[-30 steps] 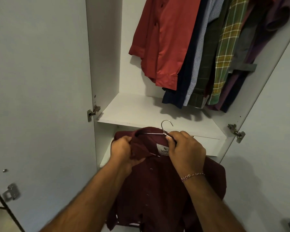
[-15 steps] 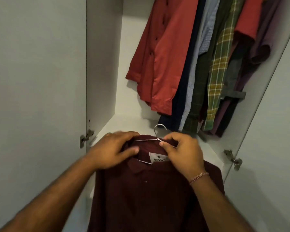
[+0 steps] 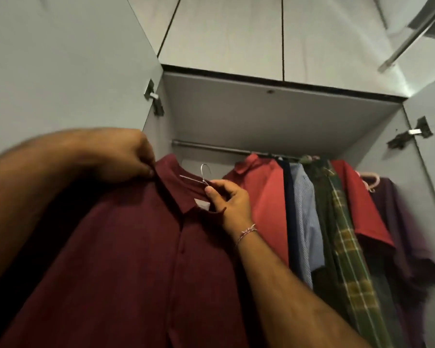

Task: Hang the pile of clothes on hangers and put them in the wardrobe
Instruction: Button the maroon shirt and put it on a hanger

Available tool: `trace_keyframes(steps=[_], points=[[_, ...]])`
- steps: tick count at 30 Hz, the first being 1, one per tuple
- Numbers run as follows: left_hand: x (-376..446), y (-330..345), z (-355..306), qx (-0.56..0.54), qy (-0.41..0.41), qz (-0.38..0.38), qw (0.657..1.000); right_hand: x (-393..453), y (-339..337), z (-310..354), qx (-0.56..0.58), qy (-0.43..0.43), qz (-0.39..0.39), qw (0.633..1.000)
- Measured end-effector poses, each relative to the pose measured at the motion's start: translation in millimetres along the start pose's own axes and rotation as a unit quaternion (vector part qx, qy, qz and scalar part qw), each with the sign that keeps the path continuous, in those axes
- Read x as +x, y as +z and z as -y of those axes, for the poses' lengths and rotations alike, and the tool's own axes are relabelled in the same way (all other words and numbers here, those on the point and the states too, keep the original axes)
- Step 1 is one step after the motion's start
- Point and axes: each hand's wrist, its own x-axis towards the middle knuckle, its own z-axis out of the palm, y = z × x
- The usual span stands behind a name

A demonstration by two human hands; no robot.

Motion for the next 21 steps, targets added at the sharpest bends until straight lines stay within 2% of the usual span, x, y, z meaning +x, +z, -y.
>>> trace_keyframes(steps=[2, 4, 8, 12, 15, 21], points=[[48, -9, -8, 0.087, -0.048, -0.029, 0.995, 39, 17, -46, 0.009, 0.059, -0.005, 0.998], [97, 1, -14, 0.126, -0.083, -0.055, 0.987, 66, 20, -94, -0.048, 0.129, -0.022, 0.990], [183, 43, -32, 0.104, -0.098, -0.172, 0.975, 88, -12, -167, -0.187, 0.198, -0.052, 0.961], [249, 85, -49, 0.032, -0.119, -0.222, 0.967, 90, -46, -202, -0.238, 0.203, -0.045, 0.949], [291, 114, -66, 0.048, -0.114, -0.235, 0.964, 92, -64, -219, -0.266, 0.195, -0.018, 0.944], [359, 160, -101, 0.042, -0.118, -0.198, 0.972, 96, -83, -241, -0.261, 0.169, 0.024, 0.950]])
